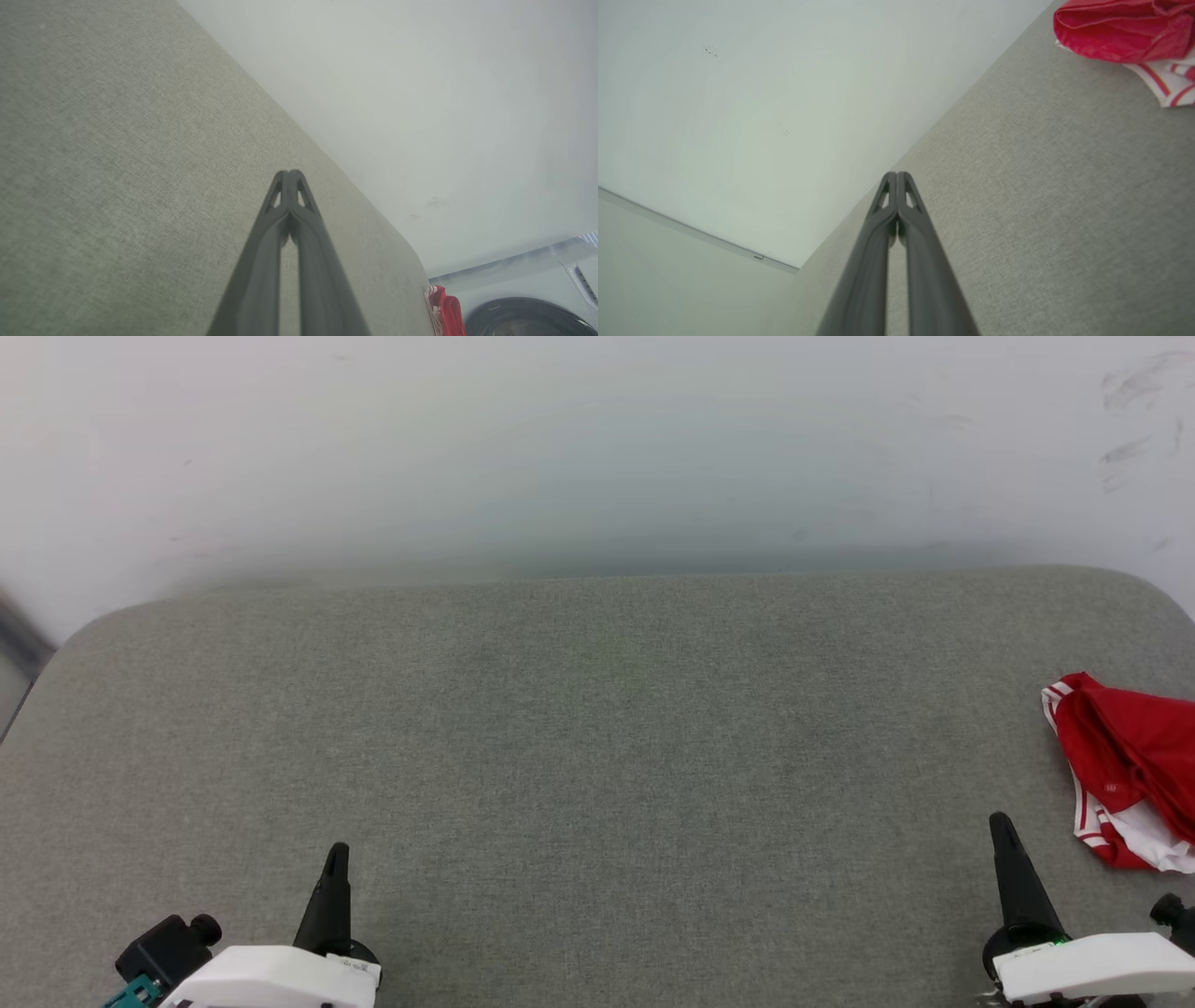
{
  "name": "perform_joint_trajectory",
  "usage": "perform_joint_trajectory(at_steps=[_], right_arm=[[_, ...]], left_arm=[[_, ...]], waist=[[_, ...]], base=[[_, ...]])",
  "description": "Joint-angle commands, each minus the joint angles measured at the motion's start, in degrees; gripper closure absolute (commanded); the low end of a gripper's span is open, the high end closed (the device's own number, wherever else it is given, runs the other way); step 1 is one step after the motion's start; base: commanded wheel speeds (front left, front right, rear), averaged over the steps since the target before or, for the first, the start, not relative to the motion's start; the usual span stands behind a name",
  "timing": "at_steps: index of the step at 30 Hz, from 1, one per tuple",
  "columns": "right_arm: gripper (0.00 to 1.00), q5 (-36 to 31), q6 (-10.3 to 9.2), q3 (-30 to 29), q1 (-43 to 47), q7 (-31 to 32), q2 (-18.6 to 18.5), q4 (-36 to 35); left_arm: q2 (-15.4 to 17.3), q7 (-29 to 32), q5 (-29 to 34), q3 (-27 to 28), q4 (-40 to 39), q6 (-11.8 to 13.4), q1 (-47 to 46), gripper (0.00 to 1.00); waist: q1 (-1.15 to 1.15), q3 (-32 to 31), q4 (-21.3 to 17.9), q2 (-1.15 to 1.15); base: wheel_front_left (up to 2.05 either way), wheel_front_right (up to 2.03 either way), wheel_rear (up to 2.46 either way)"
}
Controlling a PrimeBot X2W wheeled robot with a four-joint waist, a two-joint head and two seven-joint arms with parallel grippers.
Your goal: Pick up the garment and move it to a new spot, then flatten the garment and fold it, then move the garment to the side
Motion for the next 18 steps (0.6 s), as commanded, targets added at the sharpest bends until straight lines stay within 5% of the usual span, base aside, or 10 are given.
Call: perform_joint_trajectory(at_steps=[1, 18], right_arm=[[1.00, 1.7, 0.01, -0.2, -1.6, 0.4, -0.5, -0.3], [1.00, 13.7, 0.01, -0.6, -3.9, 3.4, -0.5, 1.4]], left_arm=[[0.4, 0.3, -1.7, 0.4, -0.3, -0.4, -1.4, 1.00], [0.4, 3.4, -14.4, 1.5, 1.4, -1.9, -3.8, 1.00]], waist=[[0.00, 0.0, 0.0, 0.00], [0.00, 0.3, 0.0, 0.00]], base=[[0.00, 0.00, 0.00], [0.00, 0.00, 0.00]])
